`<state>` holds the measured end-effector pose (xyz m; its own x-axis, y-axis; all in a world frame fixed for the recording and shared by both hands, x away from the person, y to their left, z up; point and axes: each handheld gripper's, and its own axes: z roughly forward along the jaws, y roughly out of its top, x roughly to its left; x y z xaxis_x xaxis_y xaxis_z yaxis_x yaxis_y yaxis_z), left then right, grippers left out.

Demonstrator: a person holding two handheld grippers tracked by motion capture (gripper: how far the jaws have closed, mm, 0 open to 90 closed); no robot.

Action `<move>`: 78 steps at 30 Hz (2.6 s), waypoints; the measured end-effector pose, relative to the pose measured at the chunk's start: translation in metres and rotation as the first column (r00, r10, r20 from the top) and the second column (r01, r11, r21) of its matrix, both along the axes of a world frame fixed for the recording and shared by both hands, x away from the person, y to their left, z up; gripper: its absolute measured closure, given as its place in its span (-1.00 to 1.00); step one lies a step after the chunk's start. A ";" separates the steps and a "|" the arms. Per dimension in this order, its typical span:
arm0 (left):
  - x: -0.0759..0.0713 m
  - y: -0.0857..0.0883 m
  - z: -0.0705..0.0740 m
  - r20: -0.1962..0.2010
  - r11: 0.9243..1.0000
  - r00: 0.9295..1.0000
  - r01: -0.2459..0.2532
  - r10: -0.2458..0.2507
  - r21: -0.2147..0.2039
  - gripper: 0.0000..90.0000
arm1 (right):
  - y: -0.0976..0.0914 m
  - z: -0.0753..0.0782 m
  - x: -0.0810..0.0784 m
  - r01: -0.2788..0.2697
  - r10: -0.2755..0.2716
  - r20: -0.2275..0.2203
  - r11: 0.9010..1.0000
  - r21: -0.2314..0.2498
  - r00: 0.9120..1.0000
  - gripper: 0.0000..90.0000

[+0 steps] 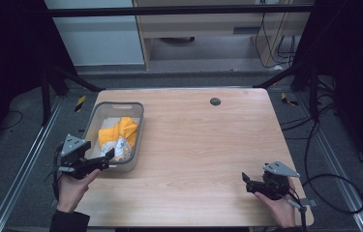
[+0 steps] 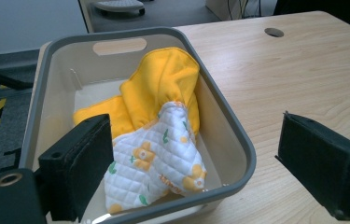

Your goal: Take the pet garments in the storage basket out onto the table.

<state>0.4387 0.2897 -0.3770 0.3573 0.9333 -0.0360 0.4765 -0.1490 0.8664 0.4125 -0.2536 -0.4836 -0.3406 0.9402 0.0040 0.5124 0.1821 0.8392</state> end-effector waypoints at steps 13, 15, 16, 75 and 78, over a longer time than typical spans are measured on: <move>0.025 -0.003 0.001 -0.036 1.000 0.999 -0.012 0.013 0.024 -0.78 | 0.000 0.000 0.000 -0.007 0.007 0.003 1.000 0.014 1.000 -0.81; 0.031 -0.003 0.001 -0.047 1.000 0.999 -0.012 0.014 0.027 -0.78 | 0.001 0.001 0.000 -0.005 0.005 -0.001 1.000 0.020 1.000 -0.81; 0.033 -0.004 0.001 -0.051 1.000 0.999 -0.014 0.015 0.027 -0.78 | 0.001 0.001 0.000 -0.006 0.006 0.000 1.000 0.018 1.000 -0.81; 0.102 -0.025 -0.033 -0.353 0.981 0.935 0.059 0.010 0.184 -0.24 | 0.002 -0.003 0.004 -0.035 0.035 -0.027 0.999 0.004 0.999 -0.77; 0.104 -0.027 -0.035 -0.367 0.978 0.930 0.070 0.007 0.195 -0.13 | 0.002 -0.003 0.004 -0.037 0.037 -0.028 0.999 0.003 0.999 -0.77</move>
